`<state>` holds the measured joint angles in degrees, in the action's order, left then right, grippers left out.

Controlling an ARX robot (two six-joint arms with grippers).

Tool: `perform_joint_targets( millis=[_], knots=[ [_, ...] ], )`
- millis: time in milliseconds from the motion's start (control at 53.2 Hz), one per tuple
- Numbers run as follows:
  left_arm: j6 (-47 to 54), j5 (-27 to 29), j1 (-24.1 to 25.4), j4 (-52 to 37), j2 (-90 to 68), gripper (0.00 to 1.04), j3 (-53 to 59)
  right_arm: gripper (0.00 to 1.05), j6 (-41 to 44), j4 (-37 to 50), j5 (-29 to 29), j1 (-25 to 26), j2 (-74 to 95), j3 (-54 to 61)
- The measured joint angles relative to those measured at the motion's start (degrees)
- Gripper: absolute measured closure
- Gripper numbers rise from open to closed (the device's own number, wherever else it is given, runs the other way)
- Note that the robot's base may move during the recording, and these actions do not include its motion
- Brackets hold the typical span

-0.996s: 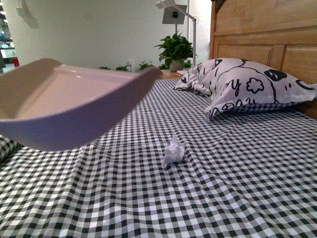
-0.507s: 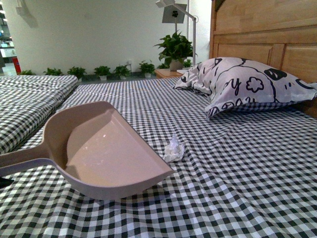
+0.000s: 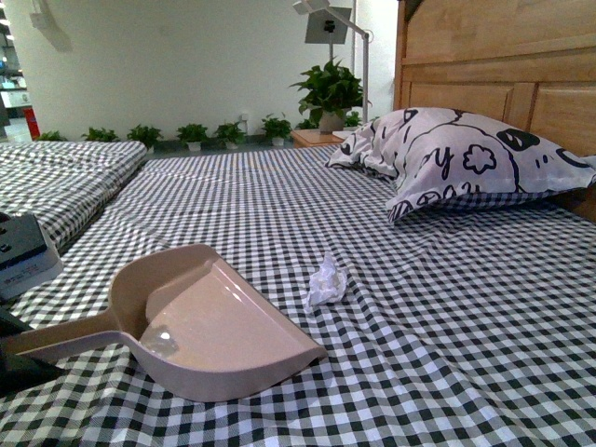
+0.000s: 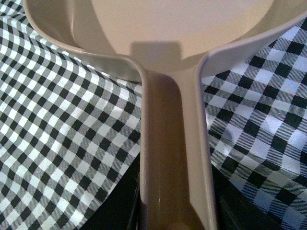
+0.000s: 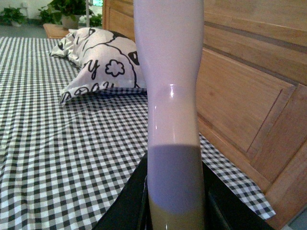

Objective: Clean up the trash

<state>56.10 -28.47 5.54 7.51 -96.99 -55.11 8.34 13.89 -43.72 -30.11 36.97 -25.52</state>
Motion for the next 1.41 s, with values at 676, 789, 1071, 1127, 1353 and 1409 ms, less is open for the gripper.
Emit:
perform_joint_targets(
  millis=[676, 789, 1071, 1127, 1353, 1409],
  knots=[
    [0.3, 2.2, -1.7, 2.2, -0.9, 0.78, 0.9, 0.84, 0.0, 0.0, 0.0, 0.0, 0.0, 0.0],
    [0.3, 2.2, -1.7, 2.2, -0.9, 0.78, 0.9, 0.84, 0.0, 0.0, 0.0, 0.0, 0.0, 0.0],
    [0.4, 2.2, -1.7, 2.2, -0.9, 0.78, 0.9, 0.84, -2.4, -4.6, 2.8, 0.9, 0.9, -1.4],
    [0.4, 2.2, -1.7, 2.2, -0.9, 0.78, 0.9, 0.84, -5.0, -13.6, 8.8, 3.5, 3.9, -5.0],
    [0.5, 2.3, -1.7, 2.3, -0.9, 0.78, 0.9, 0.84, -6.7, -13.6, 23.3, 11.5, 25.3, -19.2],
    [0.5, 2.3, -1.7, 2.3, -0.9, 0.78, 0.9, 0.84, -5.9, -12.5, 25.1, 12.5, 32.7, -23.6]
  ],
)
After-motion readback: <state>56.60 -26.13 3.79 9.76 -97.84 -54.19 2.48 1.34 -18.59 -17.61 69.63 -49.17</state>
